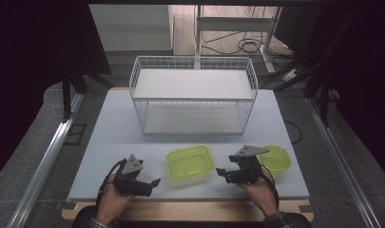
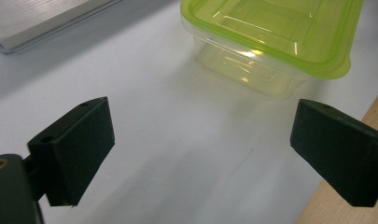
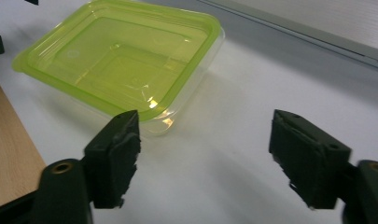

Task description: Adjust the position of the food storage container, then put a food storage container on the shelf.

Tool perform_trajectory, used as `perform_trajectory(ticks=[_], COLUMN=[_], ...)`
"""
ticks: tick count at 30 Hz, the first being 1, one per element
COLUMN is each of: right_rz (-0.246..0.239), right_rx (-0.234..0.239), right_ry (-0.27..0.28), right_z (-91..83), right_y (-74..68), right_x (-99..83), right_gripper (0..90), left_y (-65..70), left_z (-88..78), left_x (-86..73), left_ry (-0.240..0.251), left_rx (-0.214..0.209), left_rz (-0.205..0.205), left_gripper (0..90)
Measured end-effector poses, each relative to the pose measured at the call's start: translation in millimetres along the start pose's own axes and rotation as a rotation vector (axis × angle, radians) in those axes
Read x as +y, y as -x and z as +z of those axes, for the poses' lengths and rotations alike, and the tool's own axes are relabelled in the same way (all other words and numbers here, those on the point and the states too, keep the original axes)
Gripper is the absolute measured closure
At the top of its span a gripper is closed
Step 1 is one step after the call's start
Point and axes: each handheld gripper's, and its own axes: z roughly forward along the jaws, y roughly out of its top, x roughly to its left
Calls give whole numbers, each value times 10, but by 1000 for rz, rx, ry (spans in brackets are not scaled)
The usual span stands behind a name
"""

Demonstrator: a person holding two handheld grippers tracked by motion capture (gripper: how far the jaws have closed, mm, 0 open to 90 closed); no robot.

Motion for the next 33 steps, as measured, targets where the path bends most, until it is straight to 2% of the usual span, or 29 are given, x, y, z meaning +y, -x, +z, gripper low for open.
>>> perform_trajectory(ticks=[1,5,12,20,21,23,24,28,31,33], right_rz=[4,11,63,81,104,115,134,137,146,162], right_rx=[3,14,37,37,48,54,74,80,88,101], right_ry=[4,24,6,-13,-20,-23,-38,-47,-58,-56], right_z=[-1,2,44,106,127,139,164,187,217,241], right_y=[-1,8,46,66,75,83,88,81,81,96], right_x=[-2,6,32,110,143,160,198,242,289,338], right_gripper=[197,131,60,49,44,42,39,41,78,135], left_y=[10,-3,-31,-24,-22,-20,-16,-6,2,5], left_z=[3,4,5,32,38,41,49,58,68,67], left_x=[-4,-26,-39,-39,-40,-41,-42,-39,-39,-39], left_ry=[1,14,34,19,16,14,7,-3,-8,-5], left_rx=[10,8,3,14,14,15,17,17,21,25], left_rz=[12,15,14,27,29,32,39,52,63,65], left_gripper=[47,25,16,16,16,16,16,17,17,17])
